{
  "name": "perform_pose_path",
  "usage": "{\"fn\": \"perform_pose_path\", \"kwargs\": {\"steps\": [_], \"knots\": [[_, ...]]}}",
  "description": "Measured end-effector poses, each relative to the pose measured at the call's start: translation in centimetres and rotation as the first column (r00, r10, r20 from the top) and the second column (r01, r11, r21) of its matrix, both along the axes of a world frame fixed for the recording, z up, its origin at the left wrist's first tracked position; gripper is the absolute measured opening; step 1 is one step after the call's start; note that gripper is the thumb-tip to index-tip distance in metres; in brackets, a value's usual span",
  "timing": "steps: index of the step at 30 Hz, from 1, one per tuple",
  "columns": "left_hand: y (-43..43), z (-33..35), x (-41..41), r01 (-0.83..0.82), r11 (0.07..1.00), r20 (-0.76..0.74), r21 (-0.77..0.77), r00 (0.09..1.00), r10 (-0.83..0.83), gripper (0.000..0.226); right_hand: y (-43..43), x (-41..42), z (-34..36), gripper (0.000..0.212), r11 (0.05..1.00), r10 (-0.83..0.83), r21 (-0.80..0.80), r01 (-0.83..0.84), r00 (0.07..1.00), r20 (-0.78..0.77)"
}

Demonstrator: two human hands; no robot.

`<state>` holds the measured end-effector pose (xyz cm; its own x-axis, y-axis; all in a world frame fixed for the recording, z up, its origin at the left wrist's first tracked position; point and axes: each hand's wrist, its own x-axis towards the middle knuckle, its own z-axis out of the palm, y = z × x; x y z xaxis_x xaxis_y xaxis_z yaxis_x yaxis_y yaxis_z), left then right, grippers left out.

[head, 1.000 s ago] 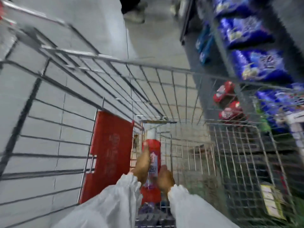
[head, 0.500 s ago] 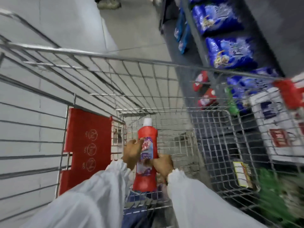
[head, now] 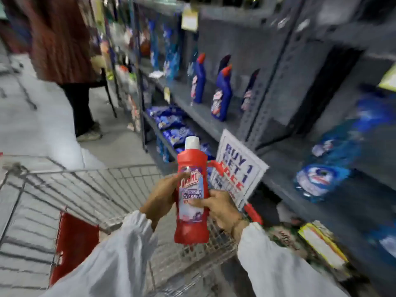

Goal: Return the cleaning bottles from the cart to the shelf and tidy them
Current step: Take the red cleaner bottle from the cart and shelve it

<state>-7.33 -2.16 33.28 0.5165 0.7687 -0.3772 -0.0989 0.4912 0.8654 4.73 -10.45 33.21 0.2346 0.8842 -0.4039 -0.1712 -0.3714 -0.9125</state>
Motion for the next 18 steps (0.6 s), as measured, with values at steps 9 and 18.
{"fn": "perform_pose_path", "kwargs": {"steps": [9,18], "knots": [[-11.1,20.0,4.3,-0.043,0.966,0.362,0.254,0.930,-0.054,0.042,-12.4,3.6,18.1,0.025,0.933,-0.053,0.361,-0.015,0.983,0.178],[-18.4,31.4,6.1,-0.080,0.873,0.342,0.480,0.934,-0.102,0.041,-20.0,5.1,29.0,0.031,0.864,-0.178,0.502,-0.023,0.920,0.348]]}}
